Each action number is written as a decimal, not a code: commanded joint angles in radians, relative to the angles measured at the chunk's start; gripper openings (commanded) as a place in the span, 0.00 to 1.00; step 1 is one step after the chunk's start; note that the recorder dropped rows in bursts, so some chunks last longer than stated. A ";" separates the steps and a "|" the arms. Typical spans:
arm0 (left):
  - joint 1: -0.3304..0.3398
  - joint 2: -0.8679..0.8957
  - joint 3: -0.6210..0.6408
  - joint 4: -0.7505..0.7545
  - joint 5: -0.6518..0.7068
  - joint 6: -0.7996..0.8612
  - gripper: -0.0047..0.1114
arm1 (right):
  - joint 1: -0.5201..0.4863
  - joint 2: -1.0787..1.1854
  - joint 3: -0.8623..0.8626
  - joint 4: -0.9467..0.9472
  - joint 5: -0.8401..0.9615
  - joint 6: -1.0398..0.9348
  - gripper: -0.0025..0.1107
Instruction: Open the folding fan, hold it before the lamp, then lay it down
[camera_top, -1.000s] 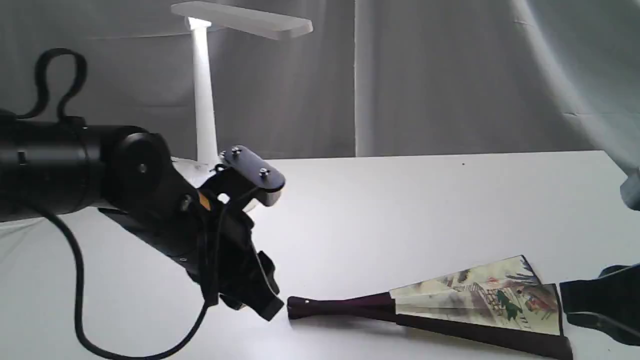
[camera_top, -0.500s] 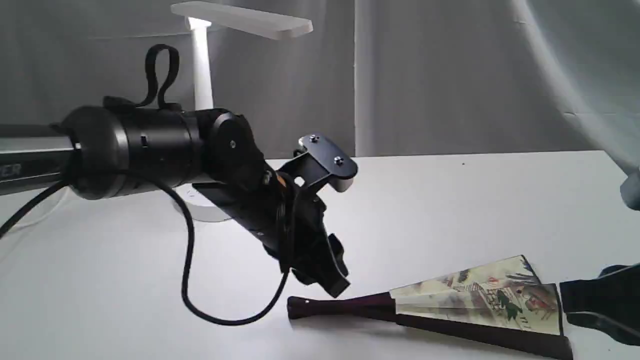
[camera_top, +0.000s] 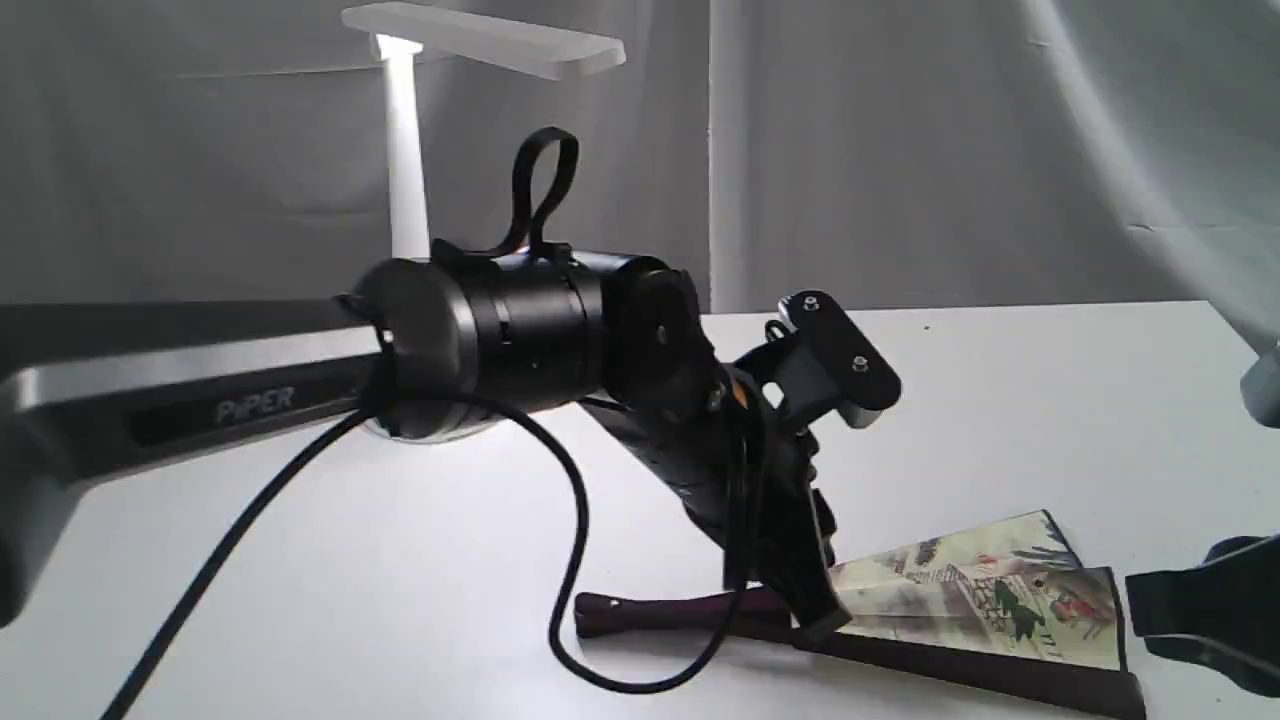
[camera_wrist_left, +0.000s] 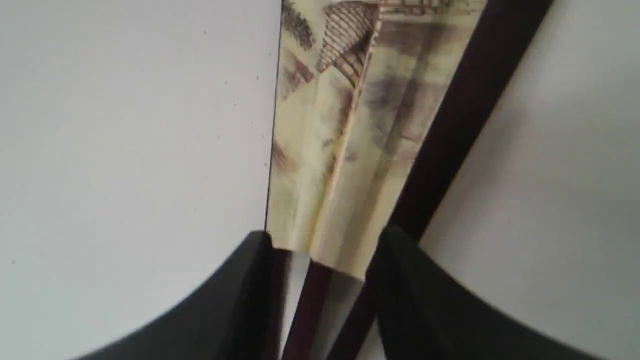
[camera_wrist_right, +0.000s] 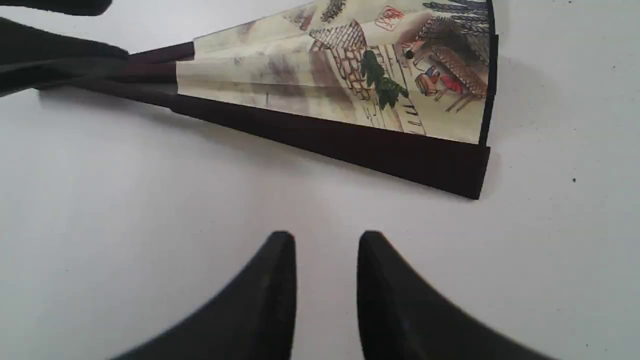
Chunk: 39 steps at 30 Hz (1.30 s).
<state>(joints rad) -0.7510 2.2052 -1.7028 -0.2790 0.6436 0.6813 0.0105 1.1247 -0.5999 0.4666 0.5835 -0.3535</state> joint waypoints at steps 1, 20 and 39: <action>-0.006 0.027 -0.028 -0.002 -0.032 0.004 0.38 | 0.001 -0.001 -0.007 -0.011 -0.005 0.002 0.23; -0.006 0.145 -0.052 -0.108 -0.097 0.034 0.45 | 0.001 -0.001 -0.007 -0.011 -0.006 0.013 0.23; -0.005 0.169 -0.052 0.017 -0.114 -0.062 0.41 | 0.001 -0.001 -0.007 -0.009 -0.006 0.012 0.23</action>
<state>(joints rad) -0.7532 2.3651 -1.7508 -0.3114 0.5233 0.6528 0.0105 1.1247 -0.5999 0.4627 0.5835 -0.3420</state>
